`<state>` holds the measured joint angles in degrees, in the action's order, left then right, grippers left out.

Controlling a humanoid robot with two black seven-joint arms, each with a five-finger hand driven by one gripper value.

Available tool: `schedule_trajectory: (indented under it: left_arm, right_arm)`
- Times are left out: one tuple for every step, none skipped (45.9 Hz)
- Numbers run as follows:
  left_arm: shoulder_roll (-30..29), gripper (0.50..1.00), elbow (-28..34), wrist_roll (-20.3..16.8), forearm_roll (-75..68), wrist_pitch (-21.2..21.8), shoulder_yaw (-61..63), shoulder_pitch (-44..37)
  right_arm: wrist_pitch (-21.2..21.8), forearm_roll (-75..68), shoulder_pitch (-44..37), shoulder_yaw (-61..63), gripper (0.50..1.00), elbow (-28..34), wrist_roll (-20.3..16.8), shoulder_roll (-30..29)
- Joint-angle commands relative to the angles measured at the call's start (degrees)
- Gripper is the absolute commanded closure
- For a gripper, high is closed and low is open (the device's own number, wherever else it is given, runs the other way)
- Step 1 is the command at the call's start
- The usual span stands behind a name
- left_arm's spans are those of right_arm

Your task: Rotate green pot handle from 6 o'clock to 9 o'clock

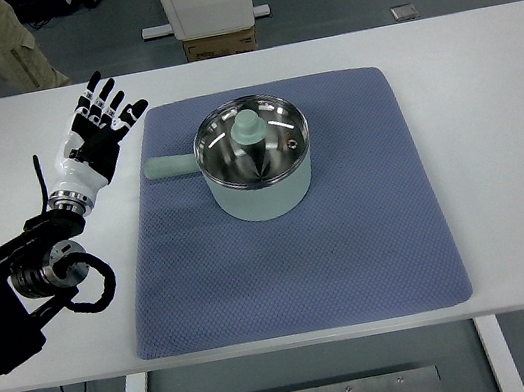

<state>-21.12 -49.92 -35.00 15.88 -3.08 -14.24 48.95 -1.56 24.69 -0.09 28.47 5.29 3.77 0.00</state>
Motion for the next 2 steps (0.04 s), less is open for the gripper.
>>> schedule_trajectory:
  left_arm:
    - [-0.06,0.500,0.00,0.00,0.03,-0.61,0.00,-0.09]
    - [-0.06,0.500,0.00,0.00,0.03,-0.61,0.00,-0.09]
  right_arm:
    - [-0.02,0.00,0.00,0.00,0.500,-0.02,-0.08,0.00]
    - [-0.02,0.00,0.00,0.00,0.500,-0.02,-0.08,0.00]
